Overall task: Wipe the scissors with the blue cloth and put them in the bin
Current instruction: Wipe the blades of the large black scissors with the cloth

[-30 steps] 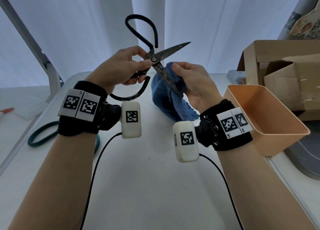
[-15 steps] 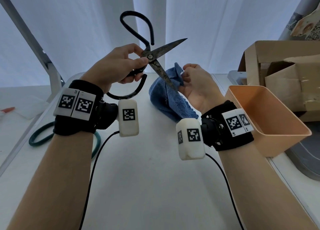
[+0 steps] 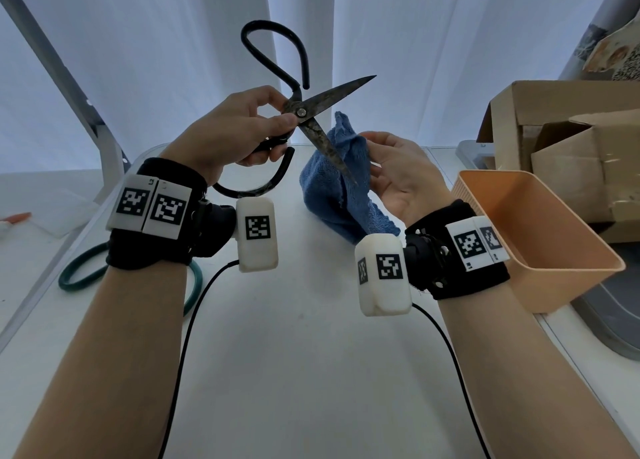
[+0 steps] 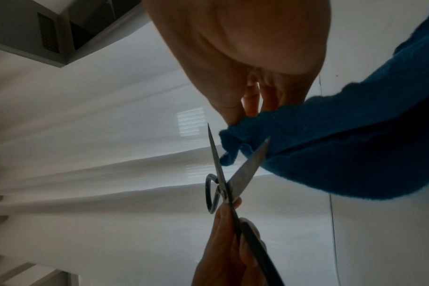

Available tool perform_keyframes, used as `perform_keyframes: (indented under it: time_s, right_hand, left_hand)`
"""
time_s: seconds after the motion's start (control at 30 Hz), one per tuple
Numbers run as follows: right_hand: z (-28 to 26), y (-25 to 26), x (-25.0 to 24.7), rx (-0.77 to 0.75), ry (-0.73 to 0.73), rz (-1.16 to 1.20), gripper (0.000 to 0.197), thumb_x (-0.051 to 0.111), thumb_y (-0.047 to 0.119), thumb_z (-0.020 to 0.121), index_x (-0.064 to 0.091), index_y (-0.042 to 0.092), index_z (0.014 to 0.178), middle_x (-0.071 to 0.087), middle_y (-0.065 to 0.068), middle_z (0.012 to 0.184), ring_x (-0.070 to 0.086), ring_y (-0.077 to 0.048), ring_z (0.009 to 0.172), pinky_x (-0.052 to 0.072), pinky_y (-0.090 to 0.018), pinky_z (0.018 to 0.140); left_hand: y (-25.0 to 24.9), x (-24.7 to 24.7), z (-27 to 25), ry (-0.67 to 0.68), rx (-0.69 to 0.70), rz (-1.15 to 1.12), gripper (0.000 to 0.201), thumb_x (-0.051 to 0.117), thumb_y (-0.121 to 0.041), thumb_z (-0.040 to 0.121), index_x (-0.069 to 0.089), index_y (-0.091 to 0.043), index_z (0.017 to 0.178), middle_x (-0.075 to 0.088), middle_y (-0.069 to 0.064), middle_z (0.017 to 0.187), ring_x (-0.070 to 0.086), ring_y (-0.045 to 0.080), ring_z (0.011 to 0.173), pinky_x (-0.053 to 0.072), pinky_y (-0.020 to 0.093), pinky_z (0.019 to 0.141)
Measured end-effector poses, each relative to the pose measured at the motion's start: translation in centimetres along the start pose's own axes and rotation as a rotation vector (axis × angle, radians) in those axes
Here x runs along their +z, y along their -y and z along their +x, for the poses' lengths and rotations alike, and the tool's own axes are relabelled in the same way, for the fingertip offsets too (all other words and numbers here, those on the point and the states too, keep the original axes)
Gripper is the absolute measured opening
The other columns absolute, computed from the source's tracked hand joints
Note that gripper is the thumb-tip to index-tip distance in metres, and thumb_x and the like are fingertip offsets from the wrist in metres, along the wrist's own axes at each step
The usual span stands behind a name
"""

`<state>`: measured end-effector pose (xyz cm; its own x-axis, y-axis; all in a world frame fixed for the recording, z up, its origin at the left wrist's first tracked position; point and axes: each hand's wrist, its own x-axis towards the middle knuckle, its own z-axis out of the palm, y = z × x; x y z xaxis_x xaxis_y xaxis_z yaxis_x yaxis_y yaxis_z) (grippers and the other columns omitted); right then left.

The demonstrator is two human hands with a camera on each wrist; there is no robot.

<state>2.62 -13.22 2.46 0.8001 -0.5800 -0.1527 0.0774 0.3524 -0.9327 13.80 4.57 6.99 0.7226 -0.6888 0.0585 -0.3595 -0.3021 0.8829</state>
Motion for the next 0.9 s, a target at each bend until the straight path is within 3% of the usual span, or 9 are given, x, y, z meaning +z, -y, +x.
perform_keyframes:
  time_s: [0.13,0.3,0.47,0.7,0.9]
  right_hand:
    - [-0.1,0.2,0.3,-0.048,-0.006,-0.007,0.008,0.061,0.006,0.096,0.063,0.013,0.092,0.067,-0.007,0.084,0.063,-0.018,0.069,0.054,-0.025,0.053]
    - [-0.6,0.7,0.6,-0.1,0.079,0.109,0.011,0.06,-0.003,0.094,0.058,0.006,0.1,0.069,-0.011,0.081,0.068,-0.018,0.065,0.058,-0.025,0.059]
    - [-0.9,0.3,0.9,-0.067,0.197,0.033,0.011,0.066,-0.001,0.09,0.059,0.006,0.096,0.069,-0.017,0.091,0.071,-0.021,0.071,0.06,-0.029,0.066]
    - [-1.2,0.5,0.7,-0.111,0.212,-0.253,0.009,0.069,0.009,0.09,0.073,0.004,0.096,0.073,-0.004,0.08,0.069,-0.011,0.068,0.056,-0.022,0.063]
    - [-1.3,0.6,1.0,-0.134,0.229,-0.33,0.025,0.057,-0.012,0.09,0.07,-0.002,0.109,0.073,-0.01,0.09,0.07,-0.014,0.073,0.058,-0.024,0.068]
  left_hand:
    - [-0.1,0.1,-0.1,0.011,-0.003,0.023,0.019,0.059,-0.031,0.1,0.061,-0.018,0.113,0.06,0.003,0.069,0.05,0.018,0.067,0.037,0.027,0.062]
    - [-0.3,0.4,0.0,0.026,-0.004,0.05,0.017,0.058,-0.031,0.1,0.061,-0.018,0.111,0.058,0.0,0.061,0.048,0.009,0.054,0.036,0.02,0.053]
    - [-0.4,0.5,-0.1,0.033,0.0,0.04,0.015,0.059,-0.032,0.1,0.061,-0.02,0.109,0.059,0.003,0.063,0.044,0.023,0.07,0.036,0.028,0.061]
    - [-0.4,0.7,0.0,0.03,0.006,0.047,0.02,0.059,-0.031,0.099,0.059,-0.015,0.112,0.059,0.007,0.065,0.042,0.025,0.073,0.035,0.029,0.061]
    - [-0.5,1.6,0.1,0.029,0.023,0.079,0.016,0.058,-0.027,0.1,0.058,-0.014,0.109,0.058,0.004,0.058,0.037,0.025,0.066,0.031,0.021,0.047]
